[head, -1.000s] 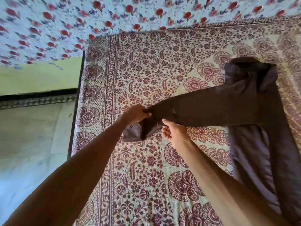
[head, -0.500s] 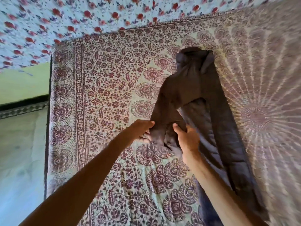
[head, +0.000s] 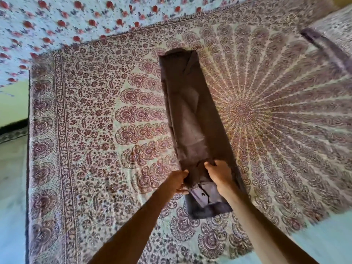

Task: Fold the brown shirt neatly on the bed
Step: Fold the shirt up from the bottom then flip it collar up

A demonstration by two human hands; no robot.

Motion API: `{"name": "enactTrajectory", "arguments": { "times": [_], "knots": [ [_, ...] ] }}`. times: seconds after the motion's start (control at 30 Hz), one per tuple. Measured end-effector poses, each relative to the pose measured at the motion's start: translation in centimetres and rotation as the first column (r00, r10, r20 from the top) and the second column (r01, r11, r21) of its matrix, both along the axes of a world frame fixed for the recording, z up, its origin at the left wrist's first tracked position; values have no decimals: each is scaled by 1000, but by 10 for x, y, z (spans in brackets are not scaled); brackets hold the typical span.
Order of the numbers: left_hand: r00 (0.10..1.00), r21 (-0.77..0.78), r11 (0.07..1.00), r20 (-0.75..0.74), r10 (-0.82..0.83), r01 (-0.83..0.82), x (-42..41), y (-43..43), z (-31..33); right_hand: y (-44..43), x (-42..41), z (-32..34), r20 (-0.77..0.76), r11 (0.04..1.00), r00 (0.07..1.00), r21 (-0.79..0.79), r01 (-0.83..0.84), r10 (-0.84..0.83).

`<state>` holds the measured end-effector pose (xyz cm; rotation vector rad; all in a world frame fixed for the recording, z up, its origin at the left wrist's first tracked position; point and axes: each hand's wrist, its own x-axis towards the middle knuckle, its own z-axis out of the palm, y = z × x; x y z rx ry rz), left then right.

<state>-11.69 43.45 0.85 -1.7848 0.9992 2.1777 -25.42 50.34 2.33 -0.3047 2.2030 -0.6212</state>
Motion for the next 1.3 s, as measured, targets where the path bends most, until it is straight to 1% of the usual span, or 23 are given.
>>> {"name": "enactTrajectory", "arguments": {
  "times": [0.07, 0.13, 0.2, 0.27, 0.37, 0.43, 0.47, 0.53, 0.6, 0.63, 0.7, 0.77, 0.8, 0.9, 1.0, 1.07, 1.17, 1.23, 1.3],
  "knots": [
    [1000, -29, 999, 18, -14, 14, -3, 14, -11, 17, -6, -12, 97, 1000, 995, -5, 17, -17],
    [999, -83, 996, 54, -5, 10, -4, 23, -21, 32, -12, -27, 126, 998, 991, 44, -43, 37],
    [996, -135, 990, 88, -17, 29, -4, 27, -29, 41, -14, -35, 115, 986, 986, 103, -131, 119],
    [995, -183, 982, 99, -27, 45, -4, 28, -36, 45, -15, -38, 100, 975, 980, 125, -184, 173],
    [988, -268, 962, 151, -12, 53, 0, 24, -47, 43, -15, -45, 73, 969, 975, 121, -217, 209],
    [981, -285, 954, 191, -39, 93, 4, 19, -55, 41, -13, -48, 46, 964, 974, 140, -225, 220],
    [977, -276, 952, 203, -73, 129, 7, 18, -59, 40, -10, -48, 30, 956, 972, 176, -233, 231],
    [954, -236, 939, 226, -197, 250, 10, 18, -60, 40, -6, -46, -20, 936, 967, 261, -238, 252],
    [920, -178, 915, 225, -321, 363, 12, 16, -58, 39, -2, -43, -61, 906, 958, 347, -242, 279],
    [909, -160, 906, 215, -356, 392, 14, 16, -58, 40, -2, -40, -75, 890, 953, 384, -245, 295],
    [881, -180, 871, 224, -417, 458, 16, 8, -57, 37, -3, -34, -82, 860, 941, 437, -262, 328],
    [852, -270, 816, 284, -441, 512, 14, -5, -56, 28, -7, -31, -65, 873, 940, 398, -282, 334],
    [864, -311, 814, 298, -407, 491, 10, -15, -57, 20, -11, -32, -47, 894, 948, 351, -280, 315],
    [919, -392, 843, 291, -265, 368, -6, -51, -67, -14, -26, -39, -14, 951, 973, 216, -220, 228],
    [954, -432, 864, 254, -157, 257, -27, -96, -74, -58, -41, -42, 25, 996, 997, 59, -68, 67],
    [966, -466, 857, 226, -124, 219, -44, -125, -76, -91, -52, -46, 97, 999, 995, -23, 39, -36],
    [991, -475, 876, 128, -27, 85, -63, -167, -81, -139, -69, -56, 197, 990, 977, -95, 106, -86],
    [996, -468, 883, 83, 21, 21, -76, -198, -89, -171, -82, -62, 260, 970, 954, -146, 192, -149],
    [996, -492, 870, 69, 63, -21, -88, -231, -99, -198, -97, -62, 339, 945, 910, -133, 299, -240]
  ]
}}
